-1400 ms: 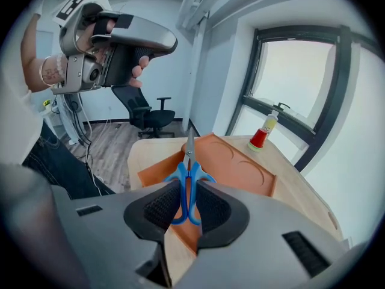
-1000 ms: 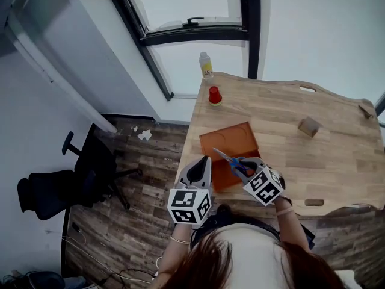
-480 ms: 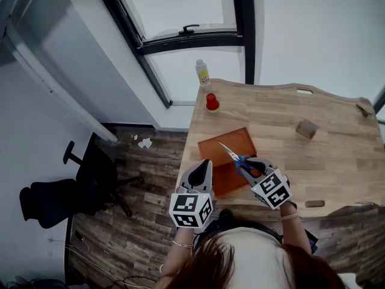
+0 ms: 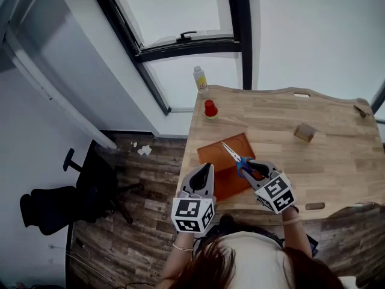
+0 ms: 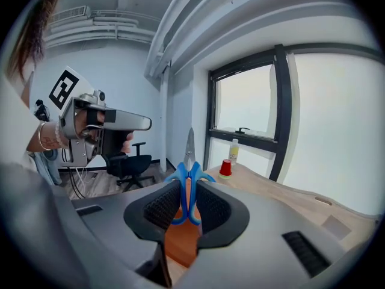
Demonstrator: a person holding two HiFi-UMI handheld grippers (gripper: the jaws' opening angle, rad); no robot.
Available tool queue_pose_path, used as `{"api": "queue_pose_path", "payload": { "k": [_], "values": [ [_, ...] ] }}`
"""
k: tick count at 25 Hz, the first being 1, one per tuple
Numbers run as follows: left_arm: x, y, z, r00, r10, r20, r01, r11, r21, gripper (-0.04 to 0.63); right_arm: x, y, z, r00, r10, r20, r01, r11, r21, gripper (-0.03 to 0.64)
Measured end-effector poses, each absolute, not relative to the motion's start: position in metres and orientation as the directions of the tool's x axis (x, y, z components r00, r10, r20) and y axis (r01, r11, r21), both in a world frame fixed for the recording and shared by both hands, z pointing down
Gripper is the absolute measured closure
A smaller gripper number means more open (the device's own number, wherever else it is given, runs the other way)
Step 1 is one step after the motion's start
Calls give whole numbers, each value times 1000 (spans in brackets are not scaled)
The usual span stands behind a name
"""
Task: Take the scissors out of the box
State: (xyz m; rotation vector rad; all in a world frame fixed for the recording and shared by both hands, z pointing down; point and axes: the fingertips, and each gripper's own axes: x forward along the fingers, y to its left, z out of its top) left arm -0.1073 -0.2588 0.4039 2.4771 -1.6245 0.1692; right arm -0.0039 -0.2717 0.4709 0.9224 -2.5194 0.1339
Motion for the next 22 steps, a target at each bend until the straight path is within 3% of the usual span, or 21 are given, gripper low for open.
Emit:
{"api": "queue_pose_path", "payload": {
  "k": [22],
  "values": [
    [-109, -260, 383, 407, -901, 152, -914, -402, 62, 575, 3, -274, 421, -695, -658, 289, -676, 735, 46, 505]
  ]
}}
